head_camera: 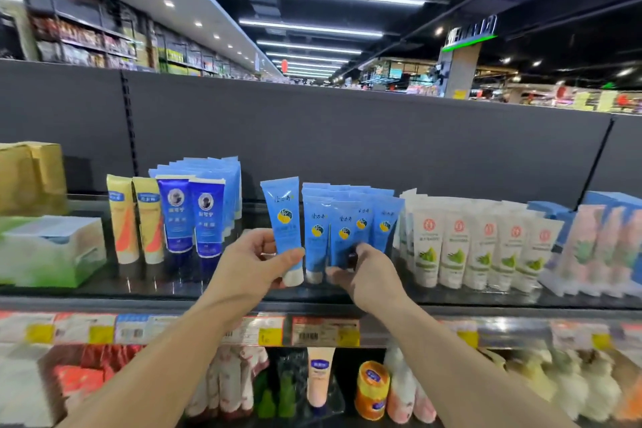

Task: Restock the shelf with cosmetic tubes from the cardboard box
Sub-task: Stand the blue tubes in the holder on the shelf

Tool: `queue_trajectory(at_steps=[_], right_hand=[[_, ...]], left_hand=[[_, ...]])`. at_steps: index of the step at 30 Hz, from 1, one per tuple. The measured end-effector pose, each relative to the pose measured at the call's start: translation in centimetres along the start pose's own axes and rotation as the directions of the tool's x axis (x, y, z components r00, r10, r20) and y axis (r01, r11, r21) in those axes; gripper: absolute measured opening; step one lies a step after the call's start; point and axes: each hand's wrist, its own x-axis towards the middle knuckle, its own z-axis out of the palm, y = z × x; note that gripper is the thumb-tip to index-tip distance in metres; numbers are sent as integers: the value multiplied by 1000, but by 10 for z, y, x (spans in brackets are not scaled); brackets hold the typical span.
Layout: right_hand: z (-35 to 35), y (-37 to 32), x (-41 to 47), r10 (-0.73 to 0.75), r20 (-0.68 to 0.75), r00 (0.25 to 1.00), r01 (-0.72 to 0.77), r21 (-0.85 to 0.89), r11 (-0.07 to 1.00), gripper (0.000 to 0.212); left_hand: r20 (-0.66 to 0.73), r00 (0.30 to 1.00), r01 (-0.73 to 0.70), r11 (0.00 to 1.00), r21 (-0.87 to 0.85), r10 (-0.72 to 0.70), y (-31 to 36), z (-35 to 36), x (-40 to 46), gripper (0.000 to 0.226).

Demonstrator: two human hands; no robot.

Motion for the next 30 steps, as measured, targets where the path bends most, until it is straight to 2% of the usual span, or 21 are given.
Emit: queue_trajectory(at_steps=[3, 4, 7, 9, 11, 12, 15, 17, 22, 26, 30], right_hand=[[-19, -5, -16, -105, -171, 980, 112, 29, 993, 35], [-26, -7, -22, -168, -154, 974, 172, 12, 985, 35], [-36, -19, -39, -254, 151, 955, 249, 49, 967, 47], [-35, -19, -41, -274, 121, 954, 270, 53, 961, 44], [-39, -16, -38, -261, 39, 964, 258, 72, 963, 37], [-43, -12, -36, -235, 20, 972, 232, 97, 968, 34], [-58, 2, -27, -156, -63, 986, 162, 113, 980, 30], [-59, 9, -21, -140, -82, 987, 144, 50, 988, 28], [-41, 14, -9, -143, -61, 988, 144, 7, 990, 32], [-28, 19, -5, -121, -56, 991, 117, -70, 991, 40], [-23, 21, -1, -88, -55, 995, 83, -90, 992, 39]], left_hand=[[36, 999, -29, 997, 66, 27, 5, 10, -1, 17], [54, 998, -31, 998, 54, 28, 8, 14, -2, 18], [137, 990, -41, 998, 40, 36, 12, 30, -3, 24], [215, 976, -29, 1000, -6, 29, 16, 40, -4, 24], [257, 966, -10, 999, -43, 20, 19, 44, -4, 20], [232, 972, -10, 999, -38, 18, 20, 43, -2, 18], [52, 994, -101, 983, 150, 94, 15, 32, 7, 14], [4, 989, -144, 953, 267, 149, 11, 24, 9, 12], [62, 986, -165, 916, 365, 153, -1, 19, 4, 12], [67, 989, -146, 920, 363, 131, -4, 16, 1, 12], [70, 990, -143, 922, 360, 126, -5, 13, 1, 11]])
